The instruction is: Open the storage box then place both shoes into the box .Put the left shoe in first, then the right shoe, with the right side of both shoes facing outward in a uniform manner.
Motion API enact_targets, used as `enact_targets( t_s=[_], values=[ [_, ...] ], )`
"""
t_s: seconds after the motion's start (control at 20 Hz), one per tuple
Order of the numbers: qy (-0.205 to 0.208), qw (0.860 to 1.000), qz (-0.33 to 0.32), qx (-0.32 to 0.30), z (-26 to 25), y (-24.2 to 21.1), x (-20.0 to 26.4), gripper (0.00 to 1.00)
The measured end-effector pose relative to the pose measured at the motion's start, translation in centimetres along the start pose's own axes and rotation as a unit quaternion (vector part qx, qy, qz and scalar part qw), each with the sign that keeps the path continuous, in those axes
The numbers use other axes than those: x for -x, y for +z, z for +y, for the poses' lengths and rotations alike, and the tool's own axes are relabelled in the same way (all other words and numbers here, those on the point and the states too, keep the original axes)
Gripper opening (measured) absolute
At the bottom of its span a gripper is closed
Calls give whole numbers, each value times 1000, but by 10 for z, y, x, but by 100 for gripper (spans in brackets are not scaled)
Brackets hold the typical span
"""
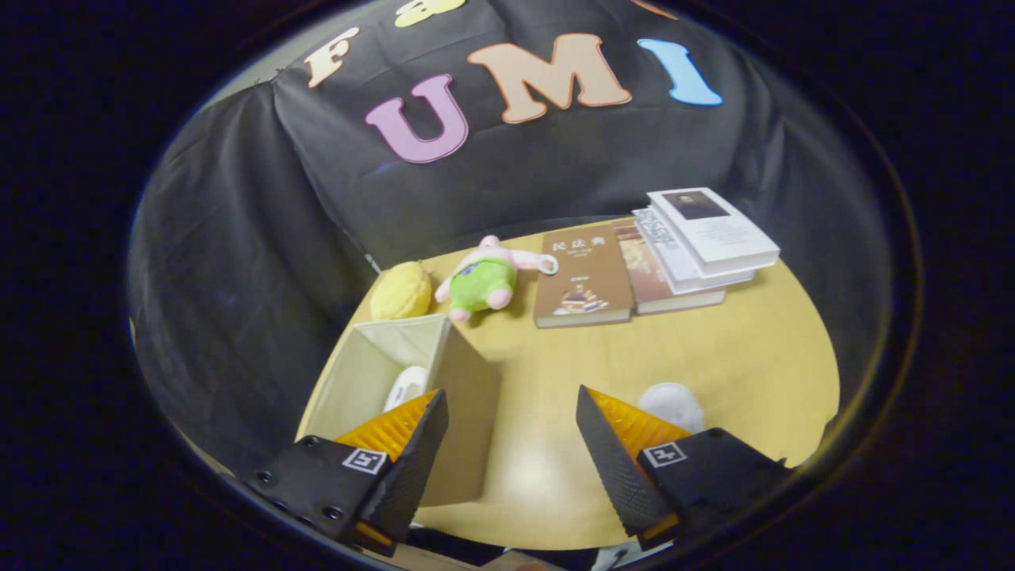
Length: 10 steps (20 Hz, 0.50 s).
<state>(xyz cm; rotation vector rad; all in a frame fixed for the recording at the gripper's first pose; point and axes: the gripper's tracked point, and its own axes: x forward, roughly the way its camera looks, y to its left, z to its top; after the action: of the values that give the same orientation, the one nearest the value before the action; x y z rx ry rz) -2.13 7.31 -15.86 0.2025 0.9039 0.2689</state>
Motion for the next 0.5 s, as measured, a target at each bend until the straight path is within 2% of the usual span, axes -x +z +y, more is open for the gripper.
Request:
enact_targets(
  t_s=[0.2,0.5],
  values=[
    [-58,997,21,42,-74,-19,-1,100],
    [-84,991,84,66,-142,-66,-8,100]
  ],
)
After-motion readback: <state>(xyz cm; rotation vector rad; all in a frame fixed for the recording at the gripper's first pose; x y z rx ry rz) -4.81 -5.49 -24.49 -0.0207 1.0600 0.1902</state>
